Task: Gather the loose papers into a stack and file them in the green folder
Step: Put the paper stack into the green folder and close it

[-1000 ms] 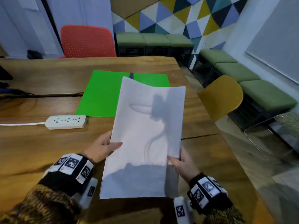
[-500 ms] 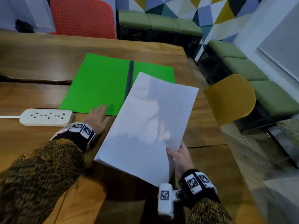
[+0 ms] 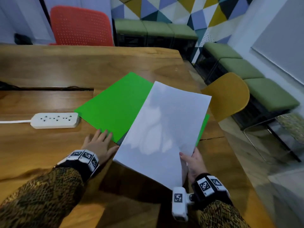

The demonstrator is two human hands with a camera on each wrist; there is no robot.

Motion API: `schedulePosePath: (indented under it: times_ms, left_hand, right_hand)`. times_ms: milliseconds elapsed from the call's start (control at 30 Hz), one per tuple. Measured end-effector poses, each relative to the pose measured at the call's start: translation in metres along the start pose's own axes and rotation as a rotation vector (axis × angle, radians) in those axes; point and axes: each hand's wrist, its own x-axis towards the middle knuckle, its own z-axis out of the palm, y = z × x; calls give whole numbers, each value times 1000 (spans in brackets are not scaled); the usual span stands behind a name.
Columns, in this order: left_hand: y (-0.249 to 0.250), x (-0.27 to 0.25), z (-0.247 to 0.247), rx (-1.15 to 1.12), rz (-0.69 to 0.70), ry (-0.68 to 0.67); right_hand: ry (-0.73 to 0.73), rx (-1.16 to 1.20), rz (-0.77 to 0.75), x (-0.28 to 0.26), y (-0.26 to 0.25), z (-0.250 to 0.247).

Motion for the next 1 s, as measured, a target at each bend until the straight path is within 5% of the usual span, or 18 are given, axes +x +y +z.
schedulePosePath:
  times_ms: [267,400,500,700,1000]
  left_hand:
    - [22,-91,38,-353,-158,230]
    - [28,-96,29,-875,-473,312]
    - [34,-90,16,-1042,-660,242]
    - [37,-74,28,-1247,-616,174]
    - [46,-98,49,-1648,-514,259]
  right_hand:
    - [232,-85,69,-41,46,-37]
    - [319,-25,108,-68,81,-53]
    - [310,25,103,-80,83,-52]
    - [307,-98,86,-85,71,-47]
    - [446,3,4,-110,57,-46]
